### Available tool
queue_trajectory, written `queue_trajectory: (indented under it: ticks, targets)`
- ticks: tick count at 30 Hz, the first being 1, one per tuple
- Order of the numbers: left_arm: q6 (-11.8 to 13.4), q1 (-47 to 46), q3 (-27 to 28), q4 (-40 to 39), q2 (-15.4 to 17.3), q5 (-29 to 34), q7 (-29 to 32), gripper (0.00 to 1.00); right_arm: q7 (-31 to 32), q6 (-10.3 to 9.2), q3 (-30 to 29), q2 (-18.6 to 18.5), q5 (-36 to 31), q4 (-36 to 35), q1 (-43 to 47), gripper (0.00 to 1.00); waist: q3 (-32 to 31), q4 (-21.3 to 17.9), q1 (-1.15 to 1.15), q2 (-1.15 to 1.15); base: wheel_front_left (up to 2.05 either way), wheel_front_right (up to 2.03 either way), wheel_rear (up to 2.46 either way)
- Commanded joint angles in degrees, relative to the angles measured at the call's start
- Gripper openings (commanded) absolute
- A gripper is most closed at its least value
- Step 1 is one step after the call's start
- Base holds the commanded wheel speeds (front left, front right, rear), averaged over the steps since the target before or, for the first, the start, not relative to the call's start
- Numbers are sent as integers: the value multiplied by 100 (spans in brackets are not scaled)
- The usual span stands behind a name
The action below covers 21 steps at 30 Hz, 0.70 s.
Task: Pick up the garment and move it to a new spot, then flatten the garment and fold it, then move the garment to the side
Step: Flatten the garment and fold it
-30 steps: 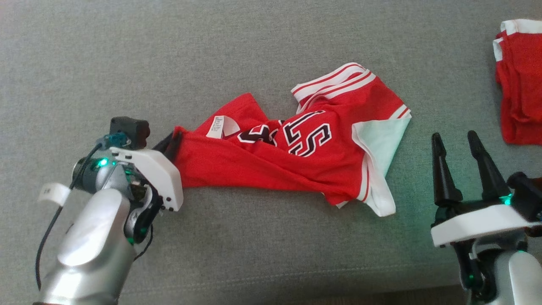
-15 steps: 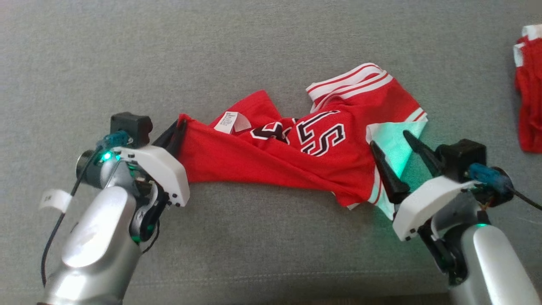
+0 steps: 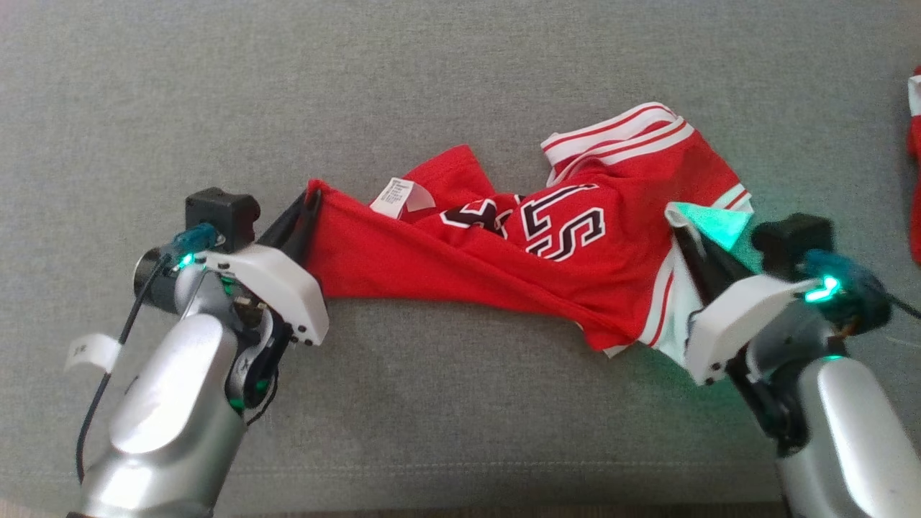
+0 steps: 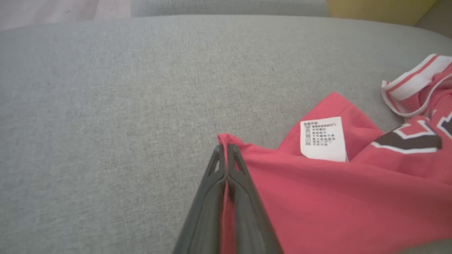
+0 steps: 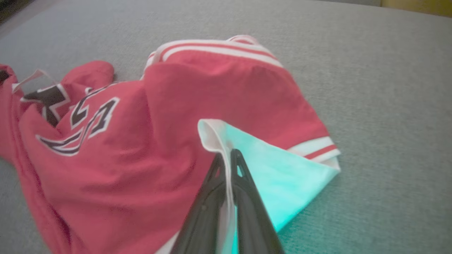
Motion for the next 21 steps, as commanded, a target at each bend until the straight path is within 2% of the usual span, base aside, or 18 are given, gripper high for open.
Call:
queue_trajectory:
  ticks: [1, 6, 11, 14, 15, 21]
  targets:
    - [40, -129, 189, -247, 135, 1, -139, 0, -149, 22, -65, 68, -18, -242, -105, 0, -20, 24, 0, 0, 0, 0, 0]
    - [128, -56, 240, -475, 180, 73, -470, 0, -562, 22, -546, 263, 102, -535, 77, 0, -132, 30, 0, 0, 0, 0, 0]
    - [258, 52, 391, -1065, 341, 171, -920, 0, -1027, 22, -1012, 433, 367, -1122, 207, 0, -370, -53, 0, 0, 0, 0, 0]
    - [367, 78, 485, -1558, 457, 273, -1123, 0, -1229, 22, -1207, 467, 566, -1500, 115, 0, -540, -108, 0, 0, 0, 0, 0]
    - [448, 66, 547, -1959, 535, 363, -1224, 0, -1318, 22, -1301, 479, 693, -1782, -20, 0, -652, -146, 0, 0, 0, 0, 0]
    - [691, -161, 783, -3247, 768, 699, -1396, 0, -1385, 22, -1657, 495, 907, -2646, -759, 0, -998, -240, 0, 0, 0, 0, 0]
